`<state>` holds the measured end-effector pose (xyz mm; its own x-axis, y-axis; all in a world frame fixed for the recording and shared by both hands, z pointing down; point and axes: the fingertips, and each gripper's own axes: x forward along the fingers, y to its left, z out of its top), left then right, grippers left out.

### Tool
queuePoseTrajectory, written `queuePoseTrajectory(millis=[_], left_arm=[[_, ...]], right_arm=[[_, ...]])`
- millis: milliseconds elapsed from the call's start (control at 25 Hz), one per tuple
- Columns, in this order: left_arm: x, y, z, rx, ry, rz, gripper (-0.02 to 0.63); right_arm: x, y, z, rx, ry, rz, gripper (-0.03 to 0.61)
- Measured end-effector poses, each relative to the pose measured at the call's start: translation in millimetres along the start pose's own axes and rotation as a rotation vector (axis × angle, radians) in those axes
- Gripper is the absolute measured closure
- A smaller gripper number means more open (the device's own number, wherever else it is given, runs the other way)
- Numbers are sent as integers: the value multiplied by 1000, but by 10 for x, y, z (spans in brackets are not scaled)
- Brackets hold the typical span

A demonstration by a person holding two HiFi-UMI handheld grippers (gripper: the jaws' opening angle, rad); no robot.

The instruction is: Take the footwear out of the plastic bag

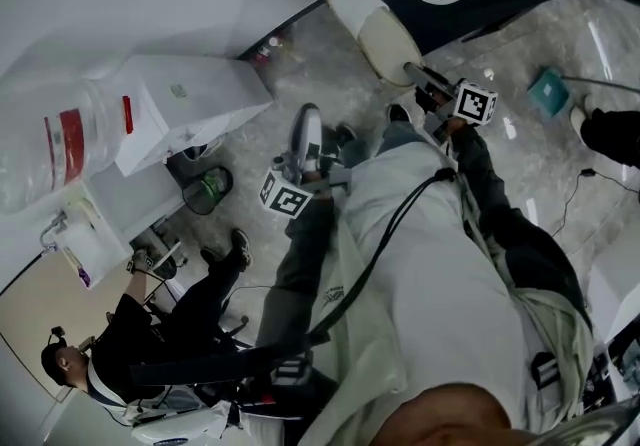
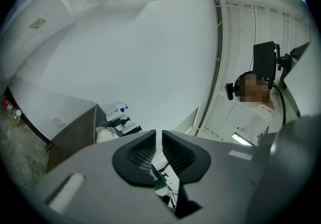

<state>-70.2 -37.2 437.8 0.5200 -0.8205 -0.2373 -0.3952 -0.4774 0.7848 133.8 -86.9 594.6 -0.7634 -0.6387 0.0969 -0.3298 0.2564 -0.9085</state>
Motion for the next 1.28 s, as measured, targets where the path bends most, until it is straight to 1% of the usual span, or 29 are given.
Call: queuePoseTrajectory(millis=[80, 240, 480, 560, 680, 760, 840, 960, 1040, 1080, 1120, 1160, 1200, 1280], left_arm=[[0, 15, -10, -17, 1, -2, 554], [5, 70, -3, -32, -7, 5, 479], [34, 217, 28, -108, -23, 7, 342], [53, 253, 19, -125, -36, 3, 292], [124, 284, 56, -143, -85, -18, 178], [207, 256, 111, -149, -100, -56, 99], [258, 154, 194, -145, -98, -101, 71], [225, -55, 318, -132, -122, -160, 69], [164, -154, 369, -131, -165, -181, 72], [112, -188, 382, -132, -190, -191, 81], [43, -216, 388, -132, -214, -205, 184], [-37, -235, 389, -132, -240, -218, 345], [-114, -237, 383, -135, -266, -222, 427], [-234, -201, 352, -147, -314, -192, 461]], right_arm=[[-38, 48, 25, -6, -17, 36, 528], [-87, 175, 121, -52, -44, 125, 531], [-210, 621, 312, -50, -65, 317, 532], [-265, 812, 361, -34, -55, 406, 534], [-395, 1184, 381, -23, 8, 558, 534], [-502, 1449, 329, -43, 73, 614, 534], [-533, 1677, 191, -68, 168, 650, 534], [-496, 1914, -109, -103, 361, 699, 534], [-455, 1970, -261, -116, 486, 725, 533], [-435, 1975, -306, -114, 528, 740, 532], [-416, 1975, -334, -106, 553, 754, 532], [-397, 1973, -352, -98, 565, 765, 532], [-383, 1968, -364, -90, 573, 770, 532], [-375, 1951, -372, -65, 581, 772, 531]])
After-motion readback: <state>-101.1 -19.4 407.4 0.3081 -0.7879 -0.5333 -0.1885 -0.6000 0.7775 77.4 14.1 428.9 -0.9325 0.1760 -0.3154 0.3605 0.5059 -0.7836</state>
